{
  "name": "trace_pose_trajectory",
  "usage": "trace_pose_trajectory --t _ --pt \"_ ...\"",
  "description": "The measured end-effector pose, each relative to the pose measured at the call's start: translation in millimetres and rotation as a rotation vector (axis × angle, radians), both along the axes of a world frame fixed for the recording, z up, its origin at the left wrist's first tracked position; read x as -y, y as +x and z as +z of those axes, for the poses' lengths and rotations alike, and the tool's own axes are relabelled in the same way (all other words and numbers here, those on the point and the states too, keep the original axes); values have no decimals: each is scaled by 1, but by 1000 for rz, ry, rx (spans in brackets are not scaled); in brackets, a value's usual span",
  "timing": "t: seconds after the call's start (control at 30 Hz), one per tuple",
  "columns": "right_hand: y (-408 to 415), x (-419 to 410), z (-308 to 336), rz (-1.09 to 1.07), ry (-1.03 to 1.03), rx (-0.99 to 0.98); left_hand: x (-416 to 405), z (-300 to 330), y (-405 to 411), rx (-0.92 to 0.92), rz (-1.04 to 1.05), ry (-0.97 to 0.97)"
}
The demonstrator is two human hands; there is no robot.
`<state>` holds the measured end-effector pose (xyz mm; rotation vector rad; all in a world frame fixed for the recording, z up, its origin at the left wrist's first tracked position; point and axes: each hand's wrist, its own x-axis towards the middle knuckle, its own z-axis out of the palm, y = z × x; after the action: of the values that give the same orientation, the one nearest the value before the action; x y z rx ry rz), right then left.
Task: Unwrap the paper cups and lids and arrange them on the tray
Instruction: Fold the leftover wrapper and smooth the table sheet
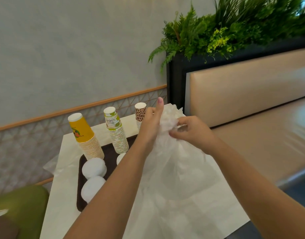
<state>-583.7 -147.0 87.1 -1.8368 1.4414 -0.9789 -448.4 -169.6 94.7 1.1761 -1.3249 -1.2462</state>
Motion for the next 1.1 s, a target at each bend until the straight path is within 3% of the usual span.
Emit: trace_pose_trajectory --t 0.2,0.33,0.4,0.53,0.73,0.8,0.9,1.0,1.1 --pt "-42 4 -1 -58 26 88 21 -9 27 134 -106 -130" --pt "-61 -1 5 150 213 147 21 -6 38 82 -251 -208" --pt "-67 -5 10 115 209 197 19 -1 43 58 -364 -211" --pt "-71 -2 15 62 144 82 17 6 41 111 -579 -209" --pt "-63 -9 31 255 273 172 17 5 1 368 -532 -328" --pt "-66 -12 32 307 204 41 16 6 -12 327 -455 -319" --pt "-72 -12 25 230 76 -91 16 5 -26 318 -291 -302" --pt "-79 -9 22 88 18 41 20 -6 -26 349 -275 -166" --pt "-94 -6 19 -44 -5 115 17 -21 -23 495 -383 -149"
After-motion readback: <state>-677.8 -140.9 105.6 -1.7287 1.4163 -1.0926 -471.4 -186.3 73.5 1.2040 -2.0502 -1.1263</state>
